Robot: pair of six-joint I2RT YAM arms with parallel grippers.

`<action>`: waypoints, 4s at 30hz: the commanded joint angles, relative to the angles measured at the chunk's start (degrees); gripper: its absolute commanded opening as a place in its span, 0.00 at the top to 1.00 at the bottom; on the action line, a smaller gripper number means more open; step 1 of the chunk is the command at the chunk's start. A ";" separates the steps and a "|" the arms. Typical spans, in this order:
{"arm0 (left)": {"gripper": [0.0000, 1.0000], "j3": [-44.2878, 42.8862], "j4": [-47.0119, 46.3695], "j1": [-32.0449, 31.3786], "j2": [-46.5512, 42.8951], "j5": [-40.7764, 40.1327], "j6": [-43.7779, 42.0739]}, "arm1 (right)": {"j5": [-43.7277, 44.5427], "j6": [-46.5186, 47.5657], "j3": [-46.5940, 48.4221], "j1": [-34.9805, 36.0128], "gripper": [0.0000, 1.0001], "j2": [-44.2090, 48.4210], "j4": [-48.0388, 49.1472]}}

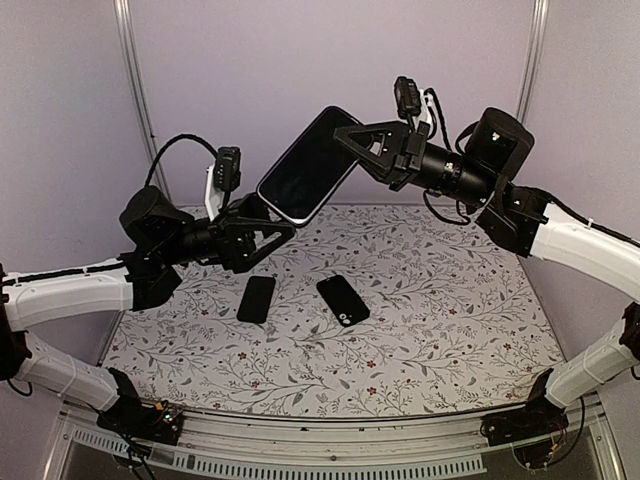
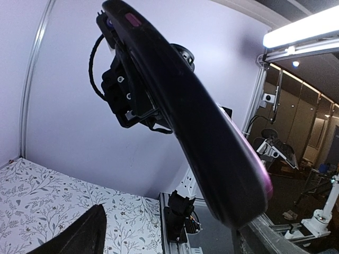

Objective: Take the phone out of the phone case
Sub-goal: Pass from the right arm to the left, then remove the phone case from the phone.

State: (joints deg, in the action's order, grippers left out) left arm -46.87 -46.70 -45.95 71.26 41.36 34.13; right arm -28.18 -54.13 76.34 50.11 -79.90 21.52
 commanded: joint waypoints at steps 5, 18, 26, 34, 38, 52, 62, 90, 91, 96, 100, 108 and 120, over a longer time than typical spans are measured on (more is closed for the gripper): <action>0.34 1.17 2.26 0.88 0.15 -7.10 -1.95 | -5.20 -6.19 0.05 0.08 1.00 -0.49 10.18; 0.47 3.55 2.58 7.45 0.21 -12.60 3.72 | -8.96 -14.86 -5.14 1.61 1.00 -0.80 17.90; 0.46 1.40 6.82 8.40 0.63 -14.59 4.09 | -11.61 -16.30 -5.07 3.52 1.00 -3.60 20.61; 0.46 -2.01 12.81 9.60 1.04 -16.04 5.22 | -10.83 -10.60 -3.98 4.59 1.00 -3.76 12.43; 0.46 -4.52 16.64 10.45 1.82 -16.28 6.73 | -8.78 -3.80 -2.31 5.46 1.00 -3.13 3.87; 0.56 -0.76 2.59 11.50 1.74 0.48 5.54 | -8.07 0.67 -1.73 5.80 1.00 -3.32 -1.51; 0.60 -1.15 4.97 11.50 1.48 9.99 4.77 | -19.02 3.10 1.42 3.80 1.00 -6.95 -4.25; 1.00 6.34 2.68 11.57 4.89 2.92 26.61 | -3.06 8.48 3.73 -3.06 0.12 -12.89 -20.54; 1.00 6.62 2.33 11.71 4.93 2.41 27.49 | -0.18 10.79 4.29 -3.15 0.05 -12.56 -23.99; 1.00 6.97 2.48 11.91 5.56 -1.69 29.95 | 8.54 16.66 4.79 -3.78 0.01 -10.00 -32.20; 1.00 6.75 5.68 11.94 6.09 -8.31 29.82 | 9.41 17.78 3.47 -3.49 0.01 -7.65 -34.77; 1.00 4.23 18.78 11.68 7.86 -22.48 33.11 | 28.43 41.65 3.49 7.71 0.02 -6.21 -39.80; 1.00 0.16 29.89 10.03 9.28 -28.33 37.62 | 57.83 87.30 -4.52 20.73 0.07 -15.58 -16.96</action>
State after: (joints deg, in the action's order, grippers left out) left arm -43.64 -17.76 -35.27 81.80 16.19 70.08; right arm 19.29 14.13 74.08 70.11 -92.66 -6.37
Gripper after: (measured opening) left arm 0.082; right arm 0.952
